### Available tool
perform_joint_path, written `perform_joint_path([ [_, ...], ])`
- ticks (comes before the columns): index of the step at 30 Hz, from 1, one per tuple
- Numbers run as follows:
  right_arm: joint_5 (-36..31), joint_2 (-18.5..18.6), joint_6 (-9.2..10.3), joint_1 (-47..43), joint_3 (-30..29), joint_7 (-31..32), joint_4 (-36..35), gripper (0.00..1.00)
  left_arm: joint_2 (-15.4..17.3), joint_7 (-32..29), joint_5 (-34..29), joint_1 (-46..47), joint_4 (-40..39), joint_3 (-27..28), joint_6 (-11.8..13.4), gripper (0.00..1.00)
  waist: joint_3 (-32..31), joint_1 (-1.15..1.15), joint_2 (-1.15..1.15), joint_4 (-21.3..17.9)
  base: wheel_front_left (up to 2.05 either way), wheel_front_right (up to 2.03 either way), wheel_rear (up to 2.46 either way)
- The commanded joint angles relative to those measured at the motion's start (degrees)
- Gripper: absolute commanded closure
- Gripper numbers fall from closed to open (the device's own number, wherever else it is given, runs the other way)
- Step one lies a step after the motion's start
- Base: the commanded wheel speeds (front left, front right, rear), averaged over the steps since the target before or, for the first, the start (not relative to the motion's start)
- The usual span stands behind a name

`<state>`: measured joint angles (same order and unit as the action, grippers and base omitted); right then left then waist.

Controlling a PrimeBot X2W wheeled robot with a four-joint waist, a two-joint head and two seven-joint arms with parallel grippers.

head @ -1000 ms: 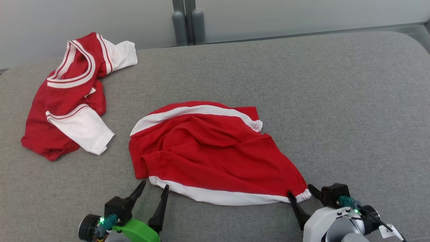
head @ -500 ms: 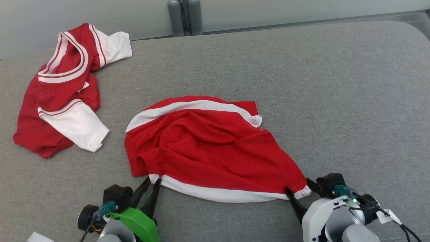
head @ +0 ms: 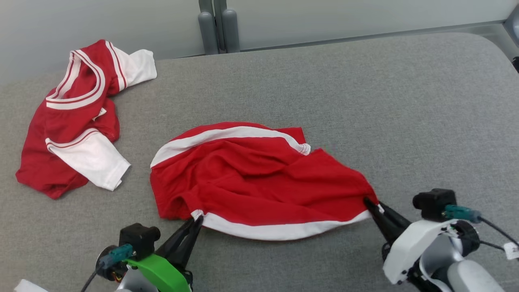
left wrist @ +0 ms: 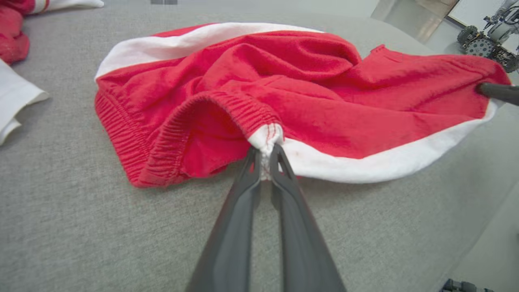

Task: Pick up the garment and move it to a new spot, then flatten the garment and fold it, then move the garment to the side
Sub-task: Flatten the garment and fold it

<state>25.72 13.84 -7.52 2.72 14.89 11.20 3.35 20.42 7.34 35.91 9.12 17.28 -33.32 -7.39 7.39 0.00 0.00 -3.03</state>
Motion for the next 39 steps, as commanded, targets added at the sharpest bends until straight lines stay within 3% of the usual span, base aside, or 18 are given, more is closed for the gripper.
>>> perform_joint_path([
  [1,1.88,1.63,0.06,-1.64,-1.45,1.42,-3.57,1.00,1.83,-2.06,1.87,-1.29,-5.21,0.39,-0.17,1.00,-0.91,0.00,0.00,-0.11,0.00,0.00,0.00],
  [9,13.96,11.93,0.05,-4.15,-15.91,15.91,-29.14,1.00,12.45,-19.51,9.44,-0.65,-42.77,6.00,5.13,1.00,-0.18,0.00,0.00,-0.22,0.00,0.00,0.00],
  [13,23.35,14.90,0.04,1.74,-23.57,25.25,-37.00,1.00,13.81,-28.29,15.86,7.02,-52.96,8.45,6.39,1.00,3.98,0.00,0.00,-1.03,0.00,0.00,0.00],
  [16,29.71,14.96,0.04,11.28,-27.14,29.82,-37.72,1.00,12.10,-33.66,20.51,15.62,-54.50,9.15,7.07,1.00,8.76,0.00,0.00,-2.08,0.00,0.00,0.00],
  [20,29.83,13.92,0.03,29.78,-29.11,35.31,-30.06,1.00,10.29,-40.19,22.09,32.14,-47.51,10.44,8.00,1.00,16.21,0.00,0.00,-2.98,0.00,0.00,0.00],
  [23,22.68,11.11,0.02,45.28,-29.01,35.61,-21.35,1.00,6.76,-41.21,19.72,45.45,-37.39,10.74,8.57,1.00,21.48,0.00,0.00,-3.01,0.00,0.00,0.00],
  [27,8.29,3.22,0.09,64.37,-30.40,29.55,-7.87,1.00,1.26,-36.72,12.96,61.76,-21.21,10.10,8.08,1.00,27.45,0.00,0.00,-3.15,0.00,0.00,0.00],
  [30,-1.32,-3.43,0.09,75.29,-33.57,22.45,1.45,1.00,-3.01,-28.56,8.31,70.74,-9.75,10.33,6.78,1.00,30.32,0.00,0.00,-3.66,0.00,0.00,0.00],
  [34,-6.90,-8.80,0.09,79.19,-37.74,16.25,10.26,1.00,-7.08,-20.45,6.95,74.21,2.39,10.04,4.48,1.00,31.26,0.00,0.00,-4.02,0.00,0.00,0.00],
  [39,-6.23,-10.22,0.09,68.05,-38.33,13.32,15.28,1.00,-7.67,-21.17,11.35,66.63,10.35,6.94,0.80,1.00,29.05,0.00,0.00,-4.16,0.00,0.00,0.00],
])
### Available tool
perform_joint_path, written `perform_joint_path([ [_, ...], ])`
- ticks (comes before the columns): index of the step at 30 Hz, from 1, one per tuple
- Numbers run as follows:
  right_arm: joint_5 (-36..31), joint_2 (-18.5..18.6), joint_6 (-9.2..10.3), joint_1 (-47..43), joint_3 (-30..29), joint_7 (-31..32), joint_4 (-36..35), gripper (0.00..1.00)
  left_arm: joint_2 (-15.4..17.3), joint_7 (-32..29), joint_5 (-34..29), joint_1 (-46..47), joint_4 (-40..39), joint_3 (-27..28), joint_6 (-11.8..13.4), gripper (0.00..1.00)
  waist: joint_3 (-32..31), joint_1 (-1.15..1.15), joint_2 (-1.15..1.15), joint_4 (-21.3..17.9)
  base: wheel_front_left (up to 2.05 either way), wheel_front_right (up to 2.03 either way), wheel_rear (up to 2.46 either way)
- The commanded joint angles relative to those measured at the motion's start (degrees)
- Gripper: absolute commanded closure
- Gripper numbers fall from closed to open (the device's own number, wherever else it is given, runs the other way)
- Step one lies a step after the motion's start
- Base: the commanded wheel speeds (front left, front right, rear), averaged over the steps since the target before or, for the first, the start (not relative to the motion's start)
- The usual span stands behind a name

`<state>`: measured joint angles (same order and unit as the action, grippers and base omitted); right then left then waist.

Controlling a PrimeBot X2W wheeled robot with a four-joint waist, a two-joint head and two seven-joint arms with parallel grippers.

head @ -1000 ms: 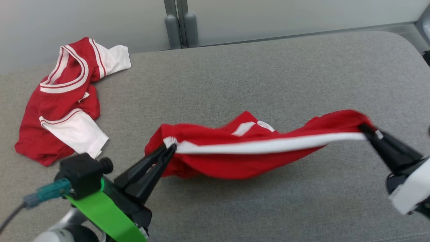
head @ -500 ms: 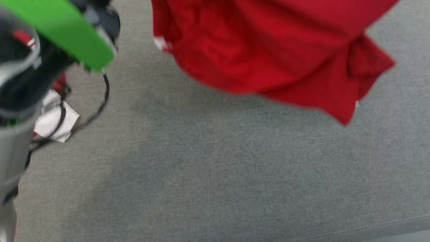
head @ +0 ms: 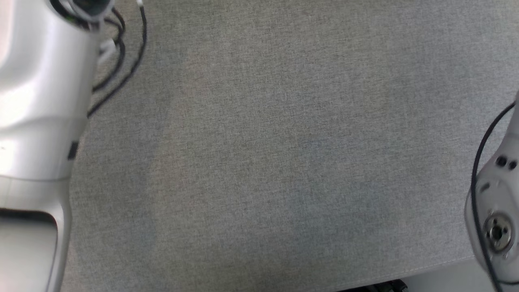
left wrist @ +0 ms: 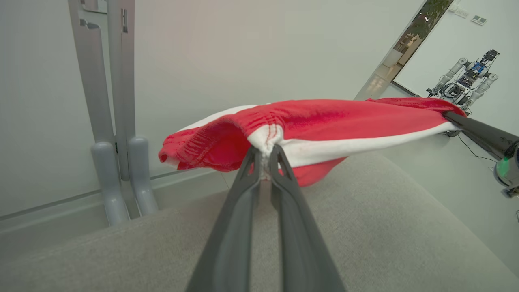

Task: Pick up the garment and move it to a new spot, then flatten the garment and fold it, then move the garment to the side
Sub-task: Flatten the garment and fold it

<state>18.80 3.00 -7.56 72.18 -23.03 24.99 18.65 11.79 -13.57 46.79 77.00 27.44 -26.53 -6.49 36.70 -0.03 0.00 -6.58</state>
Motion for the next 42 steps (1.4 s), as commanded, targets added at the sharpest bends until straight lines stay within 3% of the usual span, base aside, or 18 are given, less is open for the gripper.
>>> perform_joint_path([
  [1,1.52,0.54,0.13,-4.41,-0.02,-0.68,0.18,1.00,1.42,-0.97,1.86,-3.51,0.73,-0.39,-0.34,1.00,-0.99,0.03,0.00,-0.61,0.00,0.00,0.00],
  [7,10.96,0.31,0.13,-28.67,5.77,-1.12,-3.33,1.00,6.55,-3.03,9.64,-24.63,-4.58,-5.33,-1.00,1.00,-7.11,0.03,0.00,-0.28,0.00,0.00,0.00],
  [10,16.10,0.20,0.14,-40.13,7.26,-1.56,-7.23,1.00,9.29,-0.44,11.26,-36.02,-9.04,-7.45,-0.91,1.00,-10.77,0.03,0.00,0.43,0.00,0.00,0.00],
  [14,20.37,0.18,0.13,-52.50,8.04,-2.15,-11.95,1.00,10.17,4.33,12.61,-48.53,-14.36,-8.52,-0.84,1.00,-15.90,0.03,0.00,1.26,0.00,0.00,0.00],
  [22,22.54,0.21,0.14,-75.44,6.84,-2.78,-18.85,1.00,9.57,12.95,10.57,-69.46,-21.16,-11.79,4.93,1.00,-25.36,0.03,0.00,3.80,0.00,0.00,0.00],
  [26,23.55,0.23,0.15,-85.72,4.32,-3.09,-23.54,1.00,8.82,14.28,9.81,-75.61,-24.98,-13.89,7.32,1.00,-27.35,0.03,0.00,6.44,0.00,0.00,0.00],
  [32,24.32,0.10,0.13,-83.83,2.69,-0.30,-28.58,1.00,9.42,13.73,8.24,-74.57,-31.32,-13.98,9.70,1.00,-23.96,0.03,0.00,7.79,0.00,0.00,0.00],
  [37,21.84,0.64,0.11,-72.10,1.85,4.98,-28.93,1.00,8.16,10.40,9.99,-68.54,-36.28,-12.82,9.19,1.00,-18.65,0.03,0.00,9.63,0.00,0.00,0.00],
  [42,17.29,0.86,0.10,-59.41,0.64,11.55,-24.92,1.00,6.00,6.30,12.37,-60.81,-36.08,-11.88,8.39,1.00,-14.30,0.03,0.00,12.10,0.00,0.00,0.00],
])
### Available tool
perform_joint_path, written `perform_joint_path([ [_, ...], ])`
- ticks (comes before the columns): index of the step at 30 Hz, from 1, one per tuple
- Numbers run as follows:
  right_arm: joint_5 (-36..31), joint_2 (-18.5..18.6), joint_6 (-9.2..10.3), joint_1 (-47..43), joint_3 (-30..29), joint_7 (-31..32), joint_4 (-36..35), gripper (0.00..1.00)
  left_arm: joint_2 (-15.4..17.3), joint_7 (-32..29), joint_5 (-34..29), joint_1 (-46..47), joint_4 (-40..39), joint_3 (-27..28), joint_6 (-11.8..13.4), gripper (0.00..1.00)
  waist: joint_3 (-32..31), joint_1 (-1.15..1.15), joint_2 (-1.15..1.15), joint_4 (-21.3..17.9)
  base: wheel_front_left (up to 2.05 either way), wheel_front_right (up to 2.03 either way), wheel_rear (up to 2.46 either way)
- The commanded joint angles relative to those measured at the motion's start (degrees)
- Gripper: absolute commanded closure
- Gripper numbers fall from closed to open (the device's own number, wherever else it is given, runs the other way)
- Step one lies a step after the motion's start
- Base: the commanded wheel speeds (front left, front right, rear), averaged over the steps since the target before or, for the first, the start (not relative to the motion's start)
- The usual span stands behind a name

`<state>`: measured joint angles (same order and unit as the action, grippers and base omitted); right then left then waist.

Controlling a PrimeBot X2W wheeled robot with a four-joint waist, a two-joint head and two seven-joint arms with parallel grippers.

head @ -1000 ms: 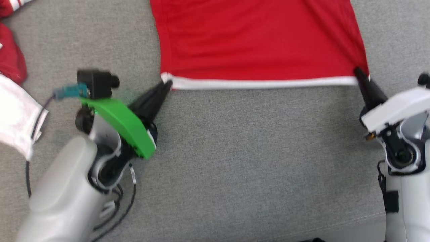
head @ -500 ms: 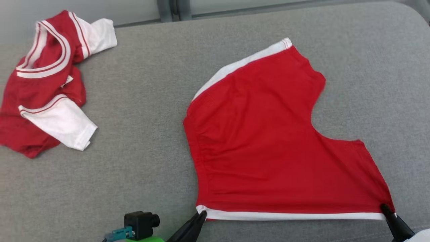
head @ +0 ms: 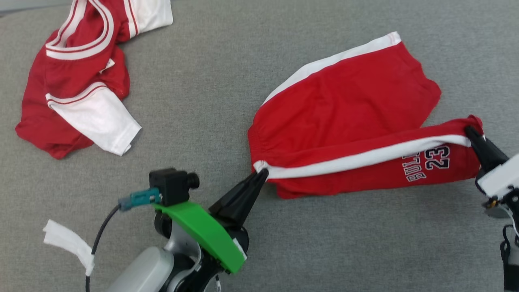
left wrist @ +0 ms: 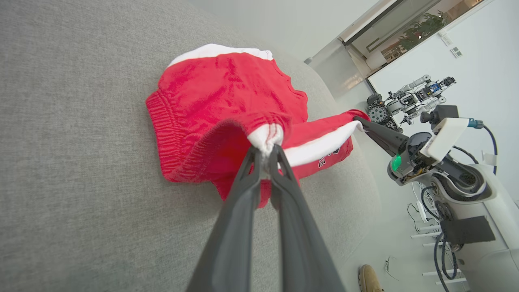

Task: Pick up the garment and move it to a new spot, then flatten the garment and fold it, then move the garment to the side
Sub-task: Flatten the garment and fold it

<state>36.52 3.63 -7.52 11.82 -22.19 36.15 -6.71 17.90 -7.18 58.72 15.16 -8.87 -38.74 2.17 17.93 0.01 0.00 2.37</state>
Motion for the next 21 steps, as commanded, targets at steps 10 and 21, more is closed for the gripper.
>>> perform_joint_path([
  [10,-8.88,0.54,0.04,18.55,-2.74,6.86,9.38,1.00,-5.83,-3.31,1.98,13.02,8.53,1.03,-1.19,1.00,7.98,-0.01,0.00,5.39,0.00,0.00,0.00],
  [21,-14.27,2.14,0.04,26.67,-3.94,8.41,13.66,1.00,-9.37,-3.19,2.95,19.29,14.91,2.10,-1.95,1.00,10.30,-0.01,0.00,5.55,0.00,0.00,0.00],
])
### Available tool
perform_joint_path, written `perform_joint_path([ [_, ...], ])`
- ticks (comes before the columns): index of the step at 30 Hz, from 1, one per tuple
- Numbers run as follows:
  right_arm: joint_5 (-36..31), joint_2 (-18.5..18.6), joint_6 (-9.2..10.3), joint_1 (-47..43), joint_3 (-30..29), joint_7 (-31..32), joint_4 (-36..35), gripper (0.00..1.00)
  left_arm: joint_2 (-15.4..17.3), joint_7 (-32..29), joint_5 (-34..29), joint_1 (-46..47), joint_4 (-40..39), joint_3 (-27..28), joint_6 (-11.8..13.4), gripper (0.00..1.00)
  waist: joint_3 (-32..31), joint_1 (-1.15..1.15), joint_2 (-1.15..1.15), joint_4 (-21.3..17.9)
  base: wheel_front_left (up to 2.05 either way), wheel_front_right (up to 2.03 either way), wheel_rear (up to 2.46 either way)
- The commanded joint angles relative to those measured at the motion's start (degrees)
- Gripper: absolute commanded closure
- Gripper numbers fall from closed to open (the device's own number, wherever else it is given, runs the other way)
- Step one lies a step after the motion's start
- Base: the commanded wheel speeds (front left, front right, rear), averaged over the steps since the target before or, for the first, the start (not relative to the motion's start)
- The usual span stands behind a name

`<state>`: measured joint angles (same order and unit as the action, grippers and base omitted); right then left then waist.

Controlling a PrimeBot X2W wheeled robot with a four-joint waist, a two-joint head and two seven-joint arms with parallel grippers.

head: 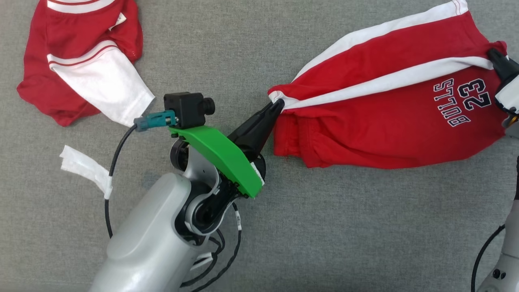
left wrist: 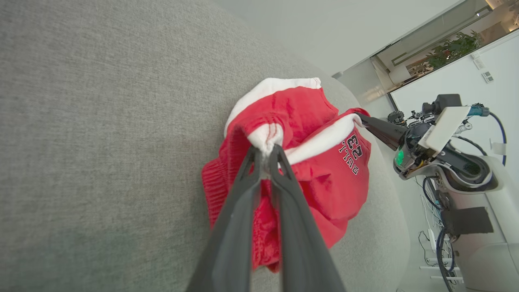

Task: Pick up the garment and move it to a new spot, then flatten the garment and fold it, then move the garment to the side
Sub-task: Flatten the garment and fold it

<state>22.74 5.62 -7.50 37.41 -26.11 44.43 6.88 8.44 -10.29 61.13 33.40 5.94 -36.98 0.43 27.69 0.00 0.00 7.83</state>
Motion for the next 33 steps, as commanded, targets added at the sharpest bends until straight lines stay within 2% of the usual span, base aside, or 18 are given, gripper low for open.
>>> perform_joint_path([
  [1,-0.82,0.17,0.02,1.69,-0.08,0.05,0.30,1.00,-0.17,-0.15,0.55,1.56,0.69,0.40,-0.20,1.00,0.80,0.00,0.00,0.14,0.00,0.00,0.00],
  [12,-4.78,-0.29,0.02,8.03,-0.07,-0.63,3.62,1.00,-2.77,1.60,0.41,5.57,5.11,1.24,1.15,1.00,3.36,0.00,0.00,1.11,0.00,0.00,0.00],
  [13,-4.71,-0.35,0.02,8.69,-0.24,-1.18,3.73,0.87,-3.08,1.87,0.54,5.71,5.53,1.20,1.20,0.86,3.48,0.00,0.00,1.28,0.00,0.00,0.00],
  [14,-4.37,-0.49,0.02,9.12,-0.53,-1.64,3.87,0.02,-3.27,2.16,0.77,5.73,5.86,1.28,1.40,0.65,3.53,0.00,0.00,1.42,0.00,0.00,0.00],
  [15,-4.22,-0.59,0.01,9.40,-0.73,-2.80,3.70,0.00,-3.36,2.46,0.86,5.67,6.26,1.26,1.53,0.40,3.56,0.00,0.00,1.56,0.00,0.00,0.00],
  [16,-4.26,-0.69,0.02,9.59,-1.00,-3.94,3.60,0.00,-3.43,2.82,0.68,5.61,6.55,1.25,1.72,0.00,3.62,0.00,0.00,1.64,0.00,0.00,0.00],
  [20,-3.58,-0.66,0.02,9.53,-0.26,-11.03,3.37,0.00,-3.41,6.29,-1.29,5.28,8.07,2.36,3.31,0.00,3.42,0.00,0.00,1.80,0.00,0.00,0.00],
  [22,-3.44,-0.70,0.01,8.22,0.05,-12.94,4.19,0.00,-3.60,7.74,-1.83,4.78,8.42,2.27,2.61,0.00,2.73,0.00,0.00,1.80,0.00,0.00,0.00],
  [25,-3.11,0.37,0.01,4.92,3.65,-15.22,3.17,0.00,-1.31,10.68,-5.58,3.68,8.48,1.26,3.15,0.00,1.32,0.00,0.00,1.27,0.00,0.00,0.00],
  [28,-4.96,3.29,0.01,-0.16,9.46,-18.65,0.85,0.00,0.94,17.36,-11.47,1.75,7.12,1.02,4.84,0.00,-0.40,0.00,0.00,0.45,0.00,0.00,0.00],
  [30,-7.25,6.17,0.01,-3.76,13.73,-20.36,-0.18,0.00,2.86,22.21,-15.72,-0.60,5.66,1.22,7.07,0.00,-1.50,0.00,0.00,-0.02,0.00,0.00,0.00],
  [33,-10.85,12.04,0.04,-7.34,19.06,-20.53,-0.71,0.00,4.81,24.80,-21.07,-5.24,2.81,1.30,9.74,0.00,-2.61,0.00,0.00,0.39,0.00,0.00,0.00],
])
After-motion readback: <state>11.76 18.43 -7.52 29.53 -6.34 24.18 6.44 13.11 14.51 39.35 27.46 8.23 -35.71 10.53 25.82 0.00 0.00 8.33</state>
